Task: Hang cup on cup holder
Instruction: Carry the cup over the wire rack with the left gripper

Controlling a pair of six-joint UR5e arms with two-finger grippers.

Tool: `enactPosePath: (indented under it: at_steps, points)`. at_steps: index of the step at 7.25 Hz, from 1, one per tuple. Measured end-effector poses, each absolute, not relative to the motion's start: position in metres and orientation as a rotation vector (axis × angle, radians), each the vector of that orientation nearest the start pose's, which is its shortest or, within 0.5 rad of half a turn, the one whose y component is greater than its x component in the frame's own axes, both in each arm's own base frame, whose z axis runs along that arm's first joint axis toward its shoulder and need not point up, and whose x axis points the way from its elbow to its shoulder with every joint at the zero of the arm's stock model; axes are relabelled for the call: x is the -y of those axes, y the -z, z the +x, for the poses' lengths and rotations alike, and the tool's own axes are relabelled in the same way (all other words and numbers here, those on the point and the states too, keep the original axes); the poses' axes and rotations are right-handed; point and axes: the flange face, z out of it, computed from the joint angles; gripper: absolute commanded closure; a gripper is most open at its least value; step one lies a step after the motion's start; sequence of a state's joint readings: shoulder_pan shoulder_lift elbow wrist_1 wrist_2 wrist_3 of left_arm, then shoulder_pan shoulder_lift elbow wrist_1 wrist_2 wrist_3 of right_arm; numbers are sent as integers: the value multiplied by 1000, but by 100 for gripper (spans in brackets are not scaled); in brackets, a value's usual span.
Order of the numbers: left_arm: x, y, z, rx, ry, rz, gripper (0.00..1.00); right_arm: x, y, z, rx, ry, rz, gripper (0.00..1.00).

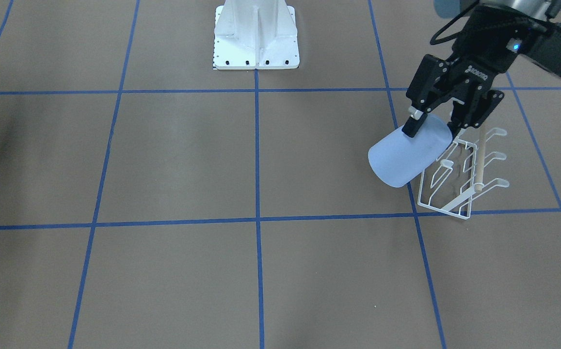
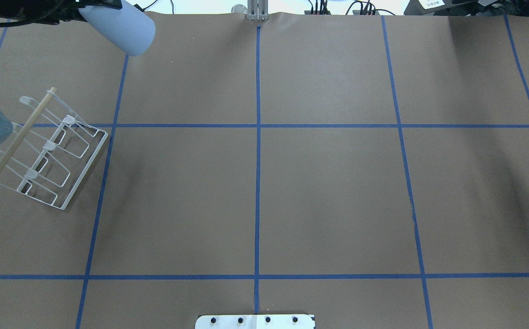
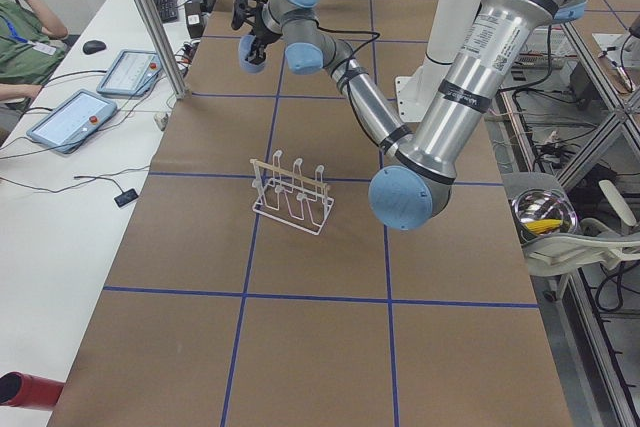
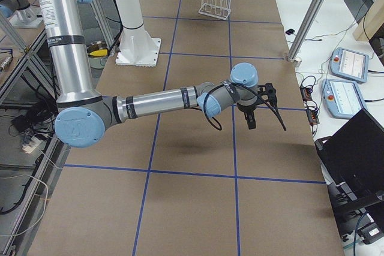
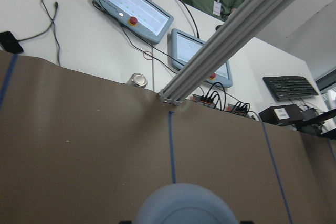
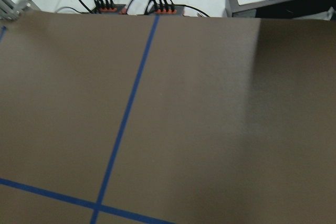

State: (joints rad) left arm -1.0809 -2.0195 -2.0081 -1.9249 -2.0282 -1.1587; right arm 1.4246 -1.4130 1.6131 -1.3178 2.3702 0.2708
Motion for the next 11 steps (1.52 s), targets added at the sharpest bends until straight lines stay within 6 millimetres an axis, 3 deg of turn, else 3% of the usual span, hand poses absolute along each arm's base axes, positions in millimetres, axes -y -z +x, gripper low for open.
enactPosePath:
  at_steps: [2, 4, 6, 9, 11]
  points:
    - [523, -206, 149, -987, 188, 515, 100, 565, -553, 0, 754, 141, 105, 0]
    - [515, -250, 140, -899, 130, 464, 100, 555, -563, 13, 710, 176, 4, 0]
    - [514, -276, 143, -867, 127, 395, 100, 554, -573, 14, 707, 177, -28, 0]
    - [529, -296, 161, -832, 130, 326, 100, 554, -576, 14, 713, 170, -18, 0]
    - [529, -303, 177, -825, 111, 304, 100, 554, -574, 15, 715, 171, -10, 0]
